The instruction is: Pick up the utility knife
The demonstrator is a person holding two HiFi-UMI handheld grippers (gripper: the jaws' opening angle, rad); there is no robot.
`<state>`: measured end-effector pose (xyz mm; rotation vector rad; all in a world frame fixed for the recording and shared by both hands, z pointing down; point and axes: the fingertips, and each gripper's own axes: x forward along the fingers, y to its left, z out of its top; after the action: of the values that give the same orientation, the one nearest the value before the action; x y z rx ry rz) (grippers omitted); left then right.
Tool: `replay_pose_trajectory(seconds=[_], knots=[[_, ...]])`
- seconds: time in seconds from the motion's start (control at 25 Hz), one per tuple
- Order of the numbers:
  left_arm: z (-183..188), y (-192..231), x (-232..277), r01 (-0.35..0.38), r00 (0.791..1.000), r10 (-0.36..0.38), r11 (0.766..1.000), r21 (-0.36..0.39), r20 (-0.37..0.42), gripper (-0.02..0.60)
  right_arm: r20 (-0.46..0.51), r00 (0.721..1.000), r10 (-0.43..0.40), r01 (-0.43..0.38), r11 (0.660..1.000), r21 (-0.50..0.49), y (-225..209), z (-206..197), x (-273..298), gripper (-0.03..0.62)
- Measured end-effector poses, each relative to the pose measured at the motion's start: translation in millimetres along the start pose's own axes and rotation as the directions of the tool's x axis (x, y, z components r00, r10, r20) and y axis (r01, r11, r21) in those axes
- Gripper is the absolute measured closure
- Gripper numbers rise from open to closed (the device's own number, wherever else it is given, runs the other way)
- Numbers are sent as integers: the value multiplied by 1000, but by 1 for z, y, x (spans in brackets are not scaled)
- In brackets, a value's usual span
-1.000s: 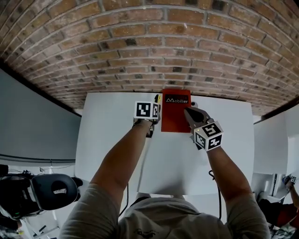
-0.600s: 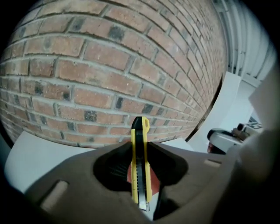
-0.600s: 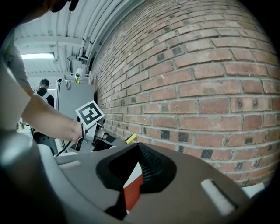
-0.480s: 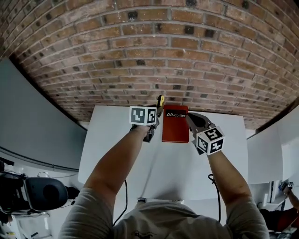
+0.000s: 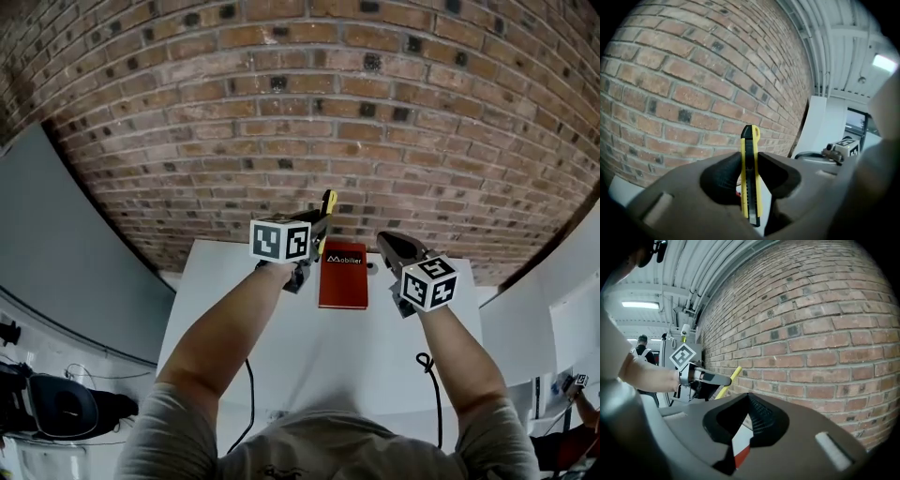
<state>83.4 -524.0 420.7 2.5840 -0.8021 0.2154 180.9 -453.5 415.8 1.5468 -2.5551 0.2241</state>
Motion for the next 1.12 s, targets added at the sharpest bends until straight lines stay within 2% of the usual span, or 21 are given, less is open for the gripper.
replay_pose_trajectory(seconds=[0.32,0.52,0.68,0.92,1.12], knots=[[83,-54,-35,99,983,-112,991,93,145,463,42,999,-9,11,999,-48,-4,70,-27,585],[117,-85,-60,155,960,-183,977,145,210,463,77,997,-4,7,999,-39,0,115,-45,585],[147,-111,-80,202,930,-249,961,191,270,463,117,993,4,4,998,-68,6,152,-57,585],[172,-140,-106,254,892,-322,938,236,318,463,148,989,13,-1,996,-85,15,186,-70,585],[181,-143,-117,264,880,-336,933,243,336,463,154,988,13,3,995,-100,17,200,-73,585]])
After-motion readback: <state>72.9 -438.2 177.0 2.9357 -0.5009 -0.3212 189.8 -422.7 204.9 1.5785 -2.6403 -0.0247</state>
